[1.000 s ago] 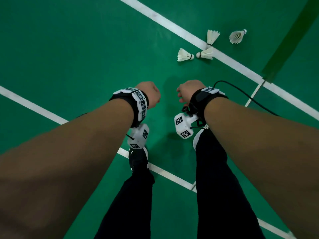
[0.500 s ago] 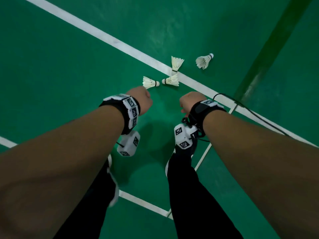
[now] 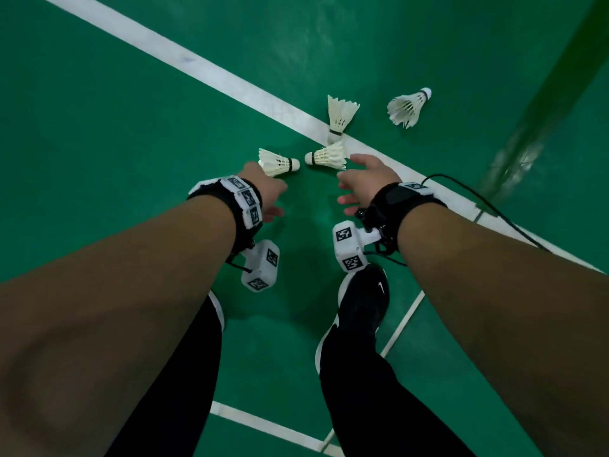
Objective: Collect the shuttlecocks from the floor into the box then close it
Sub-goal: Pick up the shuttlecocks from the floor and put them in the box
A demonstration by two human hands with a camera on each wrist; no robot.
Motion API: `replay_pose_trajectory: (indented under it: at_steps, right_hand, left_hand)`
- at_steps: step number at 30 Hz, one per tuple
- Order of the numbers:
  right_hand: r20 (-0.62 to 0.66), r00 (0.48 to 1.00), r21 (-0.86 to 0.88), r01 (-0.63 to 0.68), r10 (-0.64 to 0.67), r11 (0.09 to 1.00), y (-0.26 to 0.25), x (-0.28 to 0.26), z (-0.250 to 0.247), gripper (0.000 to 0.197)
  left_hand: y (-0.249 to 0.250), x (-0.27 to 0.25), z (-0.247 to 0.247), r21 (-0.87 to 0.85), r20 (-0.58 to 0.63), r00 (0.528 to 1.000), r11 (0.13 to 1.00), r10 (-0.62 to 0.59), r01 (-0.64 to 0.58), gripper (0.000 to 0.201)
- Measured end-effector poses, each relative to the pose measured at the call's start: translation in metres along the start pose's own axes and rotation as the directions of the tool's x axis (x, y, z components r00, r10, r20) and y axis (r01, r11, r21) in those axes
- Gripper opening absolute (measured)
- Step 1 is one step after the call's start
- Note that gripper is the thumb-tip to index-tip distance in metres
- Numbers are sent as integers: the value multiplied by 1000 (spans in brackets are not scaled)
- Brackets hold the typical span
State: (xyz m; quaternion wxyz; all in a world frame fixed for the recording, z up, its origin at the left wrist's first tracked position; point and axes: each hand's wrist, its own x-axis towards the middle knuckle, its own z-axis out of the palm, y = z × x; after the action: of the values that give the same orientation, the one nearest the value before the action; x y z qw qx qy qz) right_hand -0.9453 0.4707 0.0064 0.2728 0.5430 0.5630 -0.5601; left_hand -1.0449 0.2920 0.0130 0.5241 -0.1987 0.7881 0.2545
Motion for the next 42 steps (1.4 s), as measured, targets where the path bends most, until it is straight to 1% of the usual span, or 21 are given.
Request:
replay_pose_trajectory:
  at_steps: [2, 3, 6, 8, 9, 12, 15, 17, 20, 23, 25, 26, 28, 30, 32, 33, 36, 38, 39, 40, 42]
  right_hand:
    - [-10, 1000, 65, -13, 13, 998, 1, 8, 18, 49]
    - [-21, 999, 77, -25, 27, 997, 2, 10, 25, 44]
    - [-54, 998, 84, -11, 16, 996, 3, 13, 41, 28]
    - [-55, 998, 39, 10, -7, 999, 2, 12, 47, 18]
    - [-51, 999, 18, 10, -9, 1000, 1, 11, 47, 18]
    - [-62, 997, -18, 38, -40, 999, 0, 11, 47, 18]
    - [-63, 997, -27, 42, -44, 999, -2, 10, 49, 21]
    - [-32, 999, -16, 18, -19, 1000, -4, 8, 52, 22]
    - [-3, 1000, -15, 6, -6, 1000, -2, 6, 54, 22]
    - [-135, 989, -46, 55, -61, 997, 1, 5, 50, 26]
    - [-206, 974, -1, 97, -95, 995, -2, 3, 45, 24]
    - [-210, 972, 49, 113, -100, 992, -5, 2, 42, 22]
    - [-171, 979, 98, 129, -111, 987, -13, -3, 40, 19]
    - [-101, 982, -11, 161, -161, 987, -17, -6, 41, 18]
    - [-28, 977, -154, 206, -213, 966, -18, -7, 42, 18]
    - [9, 976, -188, 216, -219, 958, -19, -8, 43, 18]
    - [81, 978, -174, 205, -193, 963, -20, -12, 43, 17]
    - [93, 976, -137, 206, -195, 969, -19, -16, 41, 16]
    - [97, 976, -119, 207, -196, 971, -19, -17, 40, 17]
    - [100, 977, -101, 200, -190, 975, -18, -18, 39, 17]
    - [91, 979, -76, 190, -183, 979, -20, -18, 38, 17]
  left_hand:
    - [-9, 9, -3, -111, 79, 997, 994, 9, 0, 55]
    - [-12, 15, -5, -107, 74, 996, 993, 52, -44, 55]
    - [-16, 24, -12, 91, 4, 980, 976, 197, -197, 48]
    - [-16, 26, -16, 206, -23, 972, 952, 235, -226, 45]
    - [-15, 27, -16, 238, -34, 968, 942, 250, -235, 47]
    - [-7, 24, -13, 317, -44, 931, 889, 363, -331, 58]
    - [0, 25, -5, 374, -1, 908, 842, 419, -388, 70]
    - [2, 25, -2, 385, 31, 894, 820, 447, -423, 70]
    - [0, 25, 0, 378, -18, 889, 827, 457, -417, 65]
    - [-3, 27, 3, 366, -104, 916, 871, 388, -328, 79]
    - [-7, 27, 3, 418, -80, 934, 862, 348, -286, 74]
    - [-9, 27, 3, 448, -41, 939, 846, 341, -287, 71]
    - [-12, 24, 3, 499, 43, 933, 801, 358, -331, 72]
    - [-10, 22, 1, 505, 79, 917, 777, 390, -374, 76]
    - [-5, 19, -1, 477, 78, 903, 780, 422, -405, 80]
    - [-2, 19, -1, 461, 88, 895, 778, 438, -426, 81]
    - [3, 16, -2, 428, 159, 864, 755, 478, -497, 95]
    - [5, 12, -2, 395, 176, 860, 766, 478, -507, 108]
    - [5, 11, -1, 379, 178, 861, 774, 477, -507, 110]
    - [5, 11, 1, 368, 176, 860, 778, 479, -509, 107]
    - [3, 13, 5, 363, 166, 856, 777, 489, -514, 95]
